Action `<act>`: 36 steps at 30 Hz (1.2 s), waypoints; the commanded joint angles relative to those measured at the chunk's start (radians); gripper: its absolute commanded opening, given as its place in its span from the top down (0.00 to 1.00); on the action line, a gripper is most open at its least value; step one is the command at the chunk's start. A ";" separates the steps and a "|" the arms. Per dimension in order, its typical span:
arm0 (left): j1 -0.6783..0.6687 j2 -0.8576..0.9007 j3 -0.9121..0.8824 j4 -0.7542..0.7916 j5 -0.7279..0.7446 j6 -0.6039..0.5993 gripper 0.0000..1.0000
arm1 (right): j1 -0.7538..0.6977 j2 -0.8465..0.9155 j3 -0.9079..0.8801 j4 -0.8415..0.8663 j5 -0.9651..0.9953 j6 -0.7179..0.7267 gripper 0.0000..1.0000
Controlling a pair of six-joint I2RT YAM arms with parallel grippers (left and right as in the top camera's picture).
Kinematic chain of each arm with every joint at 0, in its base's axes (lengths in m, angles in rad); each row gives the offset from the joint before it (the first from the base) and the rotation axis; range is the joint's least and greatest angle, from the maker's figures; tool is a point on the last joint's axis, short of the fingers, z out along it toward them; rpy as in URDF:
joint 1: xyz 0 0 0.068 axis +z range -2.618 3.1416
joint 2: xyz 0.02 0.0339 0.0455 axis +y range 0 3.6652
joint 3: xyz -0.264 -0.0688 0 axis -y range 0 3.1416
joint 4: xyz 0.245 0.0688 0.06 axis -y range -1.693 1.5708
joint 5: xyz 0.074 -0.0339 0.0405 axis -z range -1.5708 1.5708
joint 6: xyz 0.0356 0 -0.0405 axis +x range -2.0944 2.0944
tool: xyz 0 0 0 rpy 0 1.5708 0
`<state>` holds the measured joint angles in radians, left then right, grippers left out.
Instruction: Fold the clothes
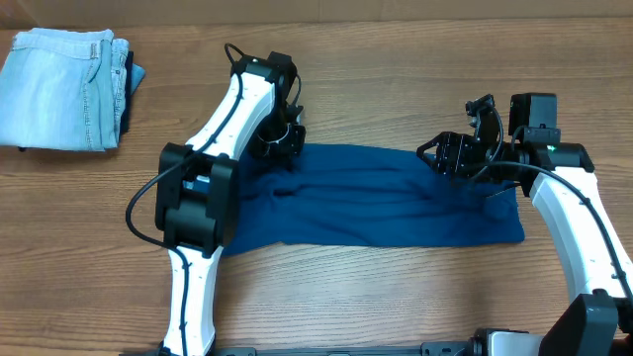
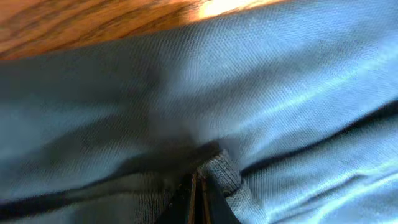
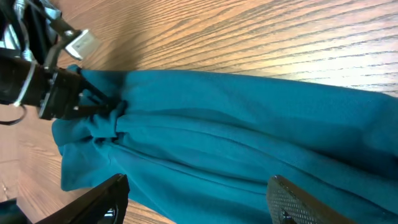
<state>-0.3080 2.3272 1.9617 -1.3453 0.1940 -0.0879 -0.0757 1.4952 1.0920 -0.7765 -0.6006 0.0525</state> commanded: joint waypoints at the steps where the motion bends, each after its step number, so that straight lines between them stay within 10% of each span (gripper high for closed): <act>1: -0.010 -0.148 0.016 -0.031 -0.028 -0.043 0.96 | 0.007 0.001 0.015 0.002 0.015 0.000 0.26; 21: -0.159 -0.201 0.014 -0.304 -0.077 -0.197 0.93 | 0.007 0.001 0.015 -0.003 0.015 0.000 0.27; 26: -0.173 -0.201 0.012 -0.345 -0.116 -0.222 0.82 | 0.007 0.001 0.015 -0.003 0.016 0.000 0.27; 28: -0.176 -0.201 0.012 -0.345 -0.119 -0.224 0.62 | 0.007 0.001 0.015 -0.003 0.016 0.000 0.27; 36: -0.144 -0.201 0.012 -0.335 -0.363 -0.277 0.55 | 0.007 0.001 0.015 -0.003 0.016 0.000 0.27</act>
<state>-0.4774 2.1357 1.9667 -1.6867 0.0093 -0.3107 -0.0757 1.4960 1.0920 -0.7815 -0.5903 0.0525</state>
